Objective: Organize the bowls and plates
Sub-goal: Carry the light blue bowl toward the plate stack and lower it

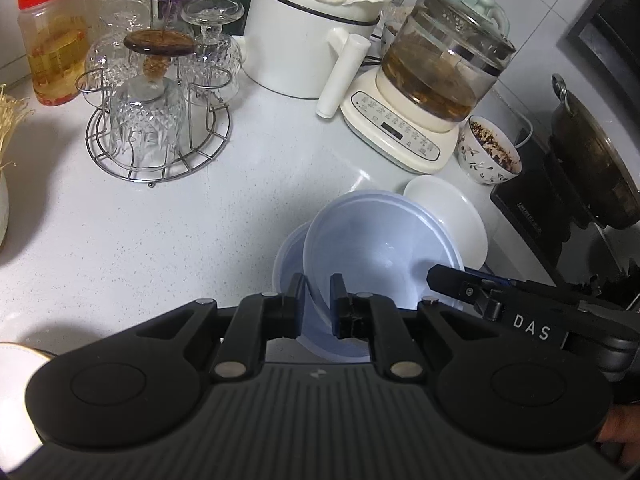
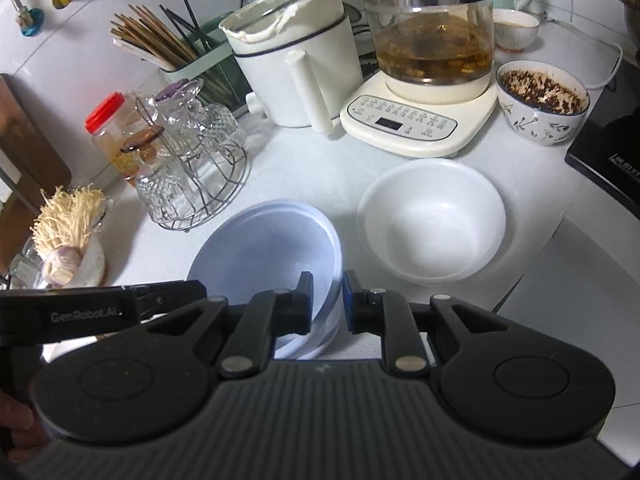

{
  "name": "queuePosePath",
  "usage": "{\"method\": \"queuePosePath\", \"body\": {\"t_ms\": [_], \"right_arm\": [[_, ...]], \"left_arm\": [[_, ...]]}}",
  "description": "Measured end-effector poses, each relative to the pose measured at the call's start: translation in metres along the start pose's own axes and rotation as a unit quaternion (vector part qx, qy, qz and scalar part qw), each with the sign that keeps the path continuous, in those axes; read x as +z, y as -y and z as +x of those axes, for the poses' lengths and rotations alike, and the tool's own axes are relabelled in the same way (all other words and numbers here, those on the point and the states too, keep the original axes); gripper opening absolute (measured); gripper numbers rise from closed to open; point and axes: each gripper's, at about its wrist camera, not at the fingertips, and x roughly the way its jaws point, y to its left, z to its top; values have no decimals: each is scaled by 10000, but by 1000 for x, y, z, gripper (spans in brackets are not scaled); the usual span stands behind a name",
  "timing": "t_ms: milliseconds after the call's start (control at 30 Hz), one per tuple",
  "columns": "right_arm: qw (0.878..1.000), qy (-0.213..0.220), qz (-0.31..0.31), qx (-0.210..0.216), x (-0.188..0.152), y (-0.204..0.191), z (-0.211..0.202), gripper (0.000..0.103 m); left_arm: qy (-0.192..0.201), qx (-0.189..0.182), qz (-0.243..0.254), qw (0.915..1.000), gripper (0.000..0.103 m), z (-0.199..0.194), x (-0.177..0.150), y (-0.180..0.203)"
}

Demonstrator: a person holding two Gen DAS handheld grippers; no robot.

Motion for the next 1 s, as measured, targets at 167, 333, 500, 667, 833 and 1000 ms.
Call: {"method": "queuePosePath", "body": {"t_ms": [167, 333, 500, 667, 833, 1000], "right_arm": [[9998, -87, 22, 159, 8, 1, -1, 20], [9991, -275, 176, 261, 16, 4, -1, 49], [9982, -398, 274, 358, 18, 7, -3, 49], [9971, -519, 459, 322, 13, 13, 0, 48], [9965, -550, 570, 252, 9, 19, 13, 40], [9952, -646, 673, 284, 9, 25, 27, 32]], "left_arm": [[-196, -68, -302, 9993, 14, 0, 10, -9], [-300, 83, -284, 9991, 36, -7, 13, -11], [-405, 157, -416, 9982, 37, -8, 13, -17], [-481, 84, -566, 9972, 37, 3, 10, -21], [-441, 70, -645, 9969, 37, 16, 9, -23], [-416, 115, -780, 9960, 34, 27, 10, -23]]}}
